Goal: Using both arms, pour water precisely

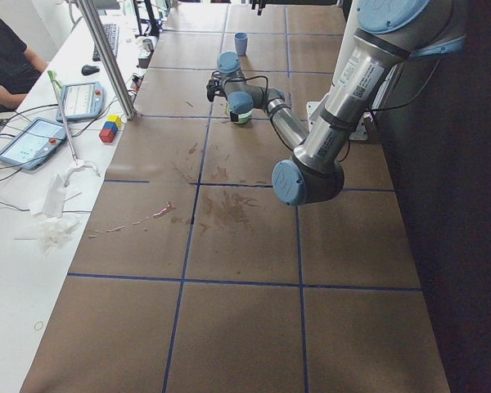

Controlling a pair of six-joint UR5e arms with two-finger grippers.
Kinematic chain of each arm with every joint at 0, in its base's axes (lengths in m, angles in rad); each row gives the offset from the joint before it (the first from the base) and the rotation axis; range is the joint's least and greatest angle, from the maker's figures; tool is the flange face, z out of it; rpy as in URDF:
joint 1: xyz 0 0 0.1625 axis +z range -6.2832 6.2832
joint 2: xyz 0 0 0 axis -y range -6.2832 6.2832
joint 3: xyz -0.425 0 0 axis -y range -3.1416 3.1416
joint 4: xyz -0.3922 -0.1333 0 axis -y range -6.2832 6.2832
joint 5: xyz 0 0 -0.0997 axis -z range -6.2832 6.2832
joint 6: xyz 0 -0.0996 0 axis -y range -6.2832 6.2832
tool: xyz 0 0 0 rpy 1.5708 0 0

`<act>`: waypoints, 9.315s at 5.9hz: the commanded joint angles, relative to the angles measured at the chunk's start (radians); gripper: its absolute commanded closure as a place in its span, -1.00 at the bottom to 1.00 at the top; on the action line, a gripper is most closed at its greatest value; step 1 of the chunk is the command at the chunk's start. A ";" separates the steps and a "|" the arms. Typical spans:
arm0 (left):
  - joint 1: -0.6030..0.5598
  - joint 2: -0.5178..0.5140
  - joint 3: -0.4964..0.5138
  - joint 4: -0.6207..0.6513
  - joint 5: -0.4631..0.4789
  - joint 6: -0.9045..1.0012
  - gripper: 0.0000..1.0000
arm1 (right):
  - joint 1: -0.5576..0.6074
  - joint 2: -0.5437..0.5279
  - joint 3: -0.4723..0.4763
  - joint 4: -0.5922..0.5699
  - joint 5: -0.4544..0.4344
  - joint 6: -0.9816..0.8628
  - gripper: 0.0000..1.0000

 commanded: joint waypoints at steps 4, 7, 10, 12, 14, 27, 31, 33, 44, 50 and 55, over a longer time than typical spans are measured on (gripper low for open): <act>-0.011 0.075 -0.100 -0.001 0.076 -0.027 -0.99 | -0.520 -0.091 -0.001 0.405 -0.742 0.678 -0.96; -0.012 0.077 -0.108 -0.001 0.076 -0.027 -0.99 | -0.818 -0.101 -0.021 0.405 -1.197 0.769 -0.93; -0.015 0.077 -0.109 -0.001 0.079 -0.027 -0.99 | -0.998 -0.062 -0.148 0.407 -1.587 0.826 -0.96; -0.015 0.077 -0.114 0.000 0.079 -0.027 -0.99 | -1.003 -0.019 -0.208 0.414 -1.673 0.901 -0.98; -0.017 0.077 -0.123 0.000 0.079 -0.028 -0.99 | -1.001 0.045 -0.294 0.445 -1.707 0.901 -0.99; -0.015 0.088 -0.129 0.003 0.084 -0.027 -0.99 | -0.915 0.157 -0.422 0.532 -1.661 0.838 -0.97; -0.015 0.088 -0.134 0.003 0.084 -0.028 -0.99 | -0.857 0.159 -0.425 0.534 -1.633 0.789 -0.97; -0.015 0.088 -0.134 0.003 0.084 -0.028 -0.99 | -0.843 0.192 -0.425 0.532 -1.633 0.779 -0.97; -0.019 0.089 -0.131 0.003 0.082 -0.027 -0.99 | -0.896 0.468 -0.328 0.485 -1.616 0.343 0.51; -0.025 0.117 -0.135 0.003 0.084 -0.028 -0.99 | -1.009 0.772 -0.282 0.010 -1.741 0.325 0.45; -0.025 0.118 -0.137 0.003 0.084 -0.028 -0.99 | -1.012 0.875 -0.276 -0.352 -1.783 0.137 0.44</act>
